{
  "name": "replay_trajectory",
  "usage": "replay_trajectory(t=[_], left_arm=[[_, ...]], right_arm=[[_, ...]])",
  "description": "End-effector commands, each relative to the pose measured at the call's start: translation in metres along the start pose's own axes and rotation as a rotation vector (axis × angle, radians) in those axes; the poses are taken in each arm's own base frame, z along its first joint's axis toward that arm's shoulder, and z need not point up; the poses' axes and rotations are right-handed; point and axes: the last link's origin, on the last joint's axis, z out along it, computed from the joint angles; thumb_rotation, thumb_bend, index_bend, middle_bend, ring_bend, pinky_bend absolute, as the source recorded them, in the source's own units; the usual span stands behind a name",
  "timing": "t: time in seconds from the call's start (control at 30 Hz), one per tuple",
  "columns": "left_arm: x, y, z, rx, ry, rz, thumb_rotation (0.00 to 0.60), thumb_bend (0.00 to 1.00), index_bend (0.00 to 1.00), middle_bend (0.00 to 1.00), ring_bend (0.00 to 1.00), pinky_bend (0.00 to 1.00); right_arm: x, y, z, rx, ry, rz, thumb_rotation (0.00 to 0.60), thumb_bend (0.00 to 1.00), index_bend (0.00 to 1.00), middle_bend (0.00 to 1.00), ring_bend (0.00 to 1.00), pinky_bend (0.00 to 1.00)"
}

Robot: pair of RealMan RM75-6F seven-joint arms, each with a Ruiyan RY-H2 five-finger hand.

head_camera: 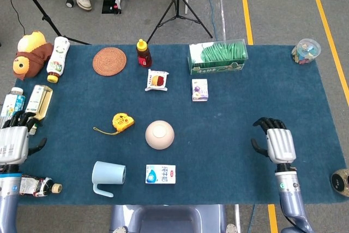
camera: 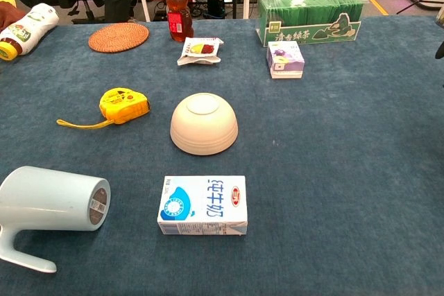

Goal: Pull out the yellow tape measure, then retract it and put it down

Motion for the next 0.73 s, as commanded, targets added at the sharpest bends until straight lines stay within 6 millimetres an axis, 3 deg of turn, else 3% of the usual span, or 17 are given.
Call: replay_trajectory(t=[0.03,0.23,0.57,0.73], left_arm=[[-0.002,-0.012,-0.019,0.024,-0.023,-0.004,0.596,0.20,0.43,0.28,0.16,0.31],[-0.004,-0.017,-0.032,0.044,-0.067,0.022,0.596,0.20,0.43,0.28,0.16,0.31],[0.002,-0.010,-0.032,0.006,-0.052,0.006,0.599,0.20,0.43,0.28,0.16,0.31],[-0.008,-0.005,-0.032,-0.003,-0.096,-0.005,0.598,0.20,0.43,0.28,0.16,0.31]], right_arm=[[0.005,0.004,-0.011,-0.011,0.019,-0.018,0.553,0.35,0.36,0.32,0.27,0.24],[0.013,0.016,-0.026,-0.045,0.027,-0.033,0.554,0.35,0.36,0.32,0.27,0.24],[0.020,0.024,-0.035,-0.070,0.039,-0.038,0.553,0.35,0.36,0.32,0.26,0.23],[0.017,0.025,-0.037,-0.071,0.022,-0.034,0.552,0.35,0.36,0.32,0.26,0.23]])
